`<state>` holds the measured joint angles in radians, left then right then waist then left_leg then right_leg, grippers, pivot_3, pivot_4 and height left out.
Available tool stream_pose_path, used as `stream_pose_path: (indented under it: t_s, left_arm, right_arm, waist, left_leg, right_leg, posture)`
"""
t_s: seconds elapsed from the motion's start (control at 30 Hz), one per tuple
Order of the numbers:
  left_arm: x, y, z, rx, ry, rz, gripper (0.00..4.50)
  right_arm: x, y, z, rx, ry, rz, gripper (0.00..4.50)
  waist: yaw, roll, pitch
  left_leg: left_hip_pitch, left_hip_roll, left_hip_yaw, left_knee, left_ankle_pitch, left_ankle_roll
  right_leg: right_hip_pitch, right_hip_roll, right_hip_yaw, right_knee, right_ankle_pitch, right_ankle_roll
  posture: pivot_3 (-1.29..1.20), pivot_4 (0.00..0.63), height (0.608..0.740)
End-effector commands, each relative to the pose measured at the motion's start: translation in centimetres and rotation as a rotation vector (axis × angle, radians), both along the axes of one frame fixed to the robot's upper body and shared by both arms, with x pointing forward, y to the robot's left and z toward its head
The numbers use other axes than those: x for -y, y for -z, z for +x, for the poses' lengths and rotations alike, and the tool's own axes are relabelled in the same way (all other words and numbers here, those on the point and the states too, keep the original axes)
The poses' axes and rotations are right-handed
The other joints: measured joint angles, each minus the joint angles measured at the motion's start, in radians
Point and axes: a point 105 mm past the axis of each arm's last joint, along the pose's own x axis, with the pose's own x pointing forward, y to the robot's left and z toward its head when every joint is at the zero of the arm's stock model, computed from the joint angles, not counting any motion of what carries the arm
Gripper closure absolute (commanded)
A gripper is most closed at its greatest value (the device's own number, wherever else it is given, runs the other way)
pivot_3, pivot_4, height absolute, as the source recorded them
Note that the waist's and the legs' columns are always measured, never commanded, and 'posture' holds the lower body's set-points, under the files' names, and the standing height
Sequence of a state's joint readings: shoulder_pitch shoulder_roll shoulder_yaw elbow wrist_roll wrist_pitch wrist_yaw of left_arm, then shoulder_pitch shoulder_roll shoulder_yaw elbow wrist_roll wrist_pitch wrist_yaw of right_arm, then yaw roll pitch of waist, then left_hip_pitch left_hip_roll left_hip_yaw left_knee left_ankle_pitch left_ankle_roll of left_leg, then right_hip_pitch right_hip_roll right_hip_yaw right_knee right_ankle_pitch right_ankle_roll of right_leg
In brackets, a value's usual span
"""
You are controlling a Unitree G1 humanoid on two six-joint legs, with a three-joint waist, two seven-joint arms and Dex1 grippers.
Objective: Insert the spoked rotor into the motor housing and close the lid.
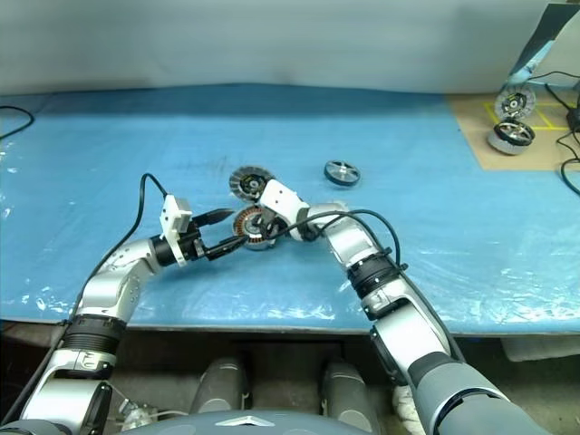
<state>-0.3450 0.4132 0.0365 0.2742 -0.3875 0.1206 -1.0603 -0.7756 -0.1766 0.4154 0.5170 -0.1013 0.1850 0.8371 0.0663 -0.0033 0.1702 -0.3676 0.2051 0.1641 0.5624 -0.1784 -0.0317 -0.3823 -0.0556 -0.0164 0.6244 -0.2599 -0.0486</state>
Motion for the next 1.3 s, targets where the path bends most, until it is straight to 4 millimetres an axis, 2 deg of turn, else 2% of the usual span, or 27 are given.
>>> stream_pose_path:
  t_s: [0.03,0.13,0.2,0.23,0.37,0.47,0.53,0.63,0.77,0.97,1.2,1.3]
  left_arm:
    - [-0.1,-0.6,-0.1,0.032,0.005,0.007,0.00]
    - [-0.1,-0.5,0.0,0.030,0.005,0.008,0.00]
    - [-0.1,-0.4,0.0,0.029,0.005,0.007,0.00]
    - [-0.1,-0.4,0.0,0.029,0.005,0.007,0.00]
    - [0.0,-0.4,0.0,0.027,0.007,0.008,0.00]
    - [0.1,-0.5,0.0,0.027,0.010,0.005,0.00]
    - [0.2,-0.6,0.0,0.028,0.013,0.002,0.00]
    - [0.3,-0.6,0.0,0.027,0.018,0.001,0.00]
    - [0.3,-0.6,-0.1,0.025,0.022,0.002,0.00]
    - [0.1,-0.2,-0.2,0.016,0.019,0.007,0.00]
    - [0.2,0.0,-0.4,0.012,0.022,0.014,0.00]
    - [0.2,0.0,-0.4,0.013,0.022,0.015,0.00]
  right_arm:
    - [2.7,6.7,-1.1,-0.034,0.001,-0.297,4.47]
    - [2.9,7.2,-1.2,-0.079,0.022,-0.287,4.47]
    - [2.6,6.5,-1.0,-0.096,0.043,-0.225,4.47]
    - [2.2,5.9,-0.9,-0.109,0.053,-0.173,4.47]
    - [0.7,1.2,-0.2,-0.215,0.085,0.144,4.47]
    - [0.5,-1.5,0.1,-0.266,0.093,0.298,4.47]
    - [0.6,-2.2,0.4,-0.270,0.105,0.330,4.47]
    - [0.4,-2.2,0.2,-0.270,0.099,0.324,4.47]
    - [-0.1,-2.4,-0.5,-0.288,0.063,0.333,4.47]
    - [-0.7,-1.4,-2.1,-0.327,-0.005,0.291,4.47]
    - [0.0,1.0,-0.8,-0.300,0.092,0.188,4.47]
    - [0.1,0.4,-0.5,-0.334,0.108,0.245,4.47]
  waist:
    - [0.000,0.002,-0.002]
    - [0.000,0.003,-0.005]
    - [0.001,0.003,-0.005]
    - [0.001,0.003,-0.005]
    - [0.001,0.003,-0.005]
    - [0.001,0.003,-0.005]
    - [0.002,0.003,-0.005]
    - [0.002,0.003,-0.005]
    - [0.001,0.003,-0.005]
    - [0.002,0.003,-0.005]
    - [0.001,0.003,-0.005]
    - [0.001,0.003,-0.005]
  left_leg:
    - [0.001,0.000,0.001,0.000,0.000,0.000]
    - [0.005,-0.001,0.002,0.000,0.000,0.000]
    - [0.010,-0.001,0.003,-0.001,0.000,0.001]
    - [0.012,-0.001,0.004,-0.002,-0.001,0.001]
    - [0.012,-0.001,0.007,-0.004,-0.003,0.004]
    - [-0.002,-0.001,0.009,-0.004,-0.001,0.002]
    - [-0.011,0.000,0.009,-0.002,0.002,0.003]
    - [-0.018,0.000,0.008,-0.002,0.002,0.004]
    - [-0.018,0.001,0.008,-0.002,0.001,0.002]
    - [-0.018,0.001,0.008,-0.002,0.000,0.000]
    - [-0.016,0.001,0.008,-0.002,0.000,0.000]
    - [-0.013,0.001,0.008,-0.002,0.000,0.000]
  right_leg:
    - [0.001,0.000,0.001,0.000,0.000,0.000]
    - [0.004,-0.001,0.004,0.000,0.000,0.000]
    - [0.008,-0.001,0.005,-0.001,0.000,0.001]
    - [0.009,-0.001,0.006,-0.001,-0.001,0.001]
    - [0.006,-0.001,0.008,-0.002,-0.001,0.001]
    - [-0.007,0.000,0.009,-0.001,0.000,0.001]
    - [-0.014,0.001,0.007,0.000,0.001,0.003]
    - [-0.022,0.001,0.005,0.002,0.003,0.005]
    - [-0.022,0.002,0.003,0.002,0.003,0.005]
    - [-0.021,0.001,0.004,0.002,0.003,0.005]
    - [-0.020,0.001,0.004,0.002,0.003,0.005]
    - [-0.018,0.001,0.005,0.002,0.001,0.001]
  posture:
    - [0.00,0.150,0.740]
    - [0.00,0.150,0.740]
    - [0.00,0.150,0.740]
    - [0.00,0.150,0.740]
    - [0.00,0.150,0.740]
    - [0.00,0.150,0.740]
    - [0.00,0.150,0.740]
    - [0.00,0.150,0.740]
    - [0.00,0.150,0.740]
    - [0.00,0.150,0.740]
    - [0.00,0.150,0.740]
    - [0.00,0.150,0.740]
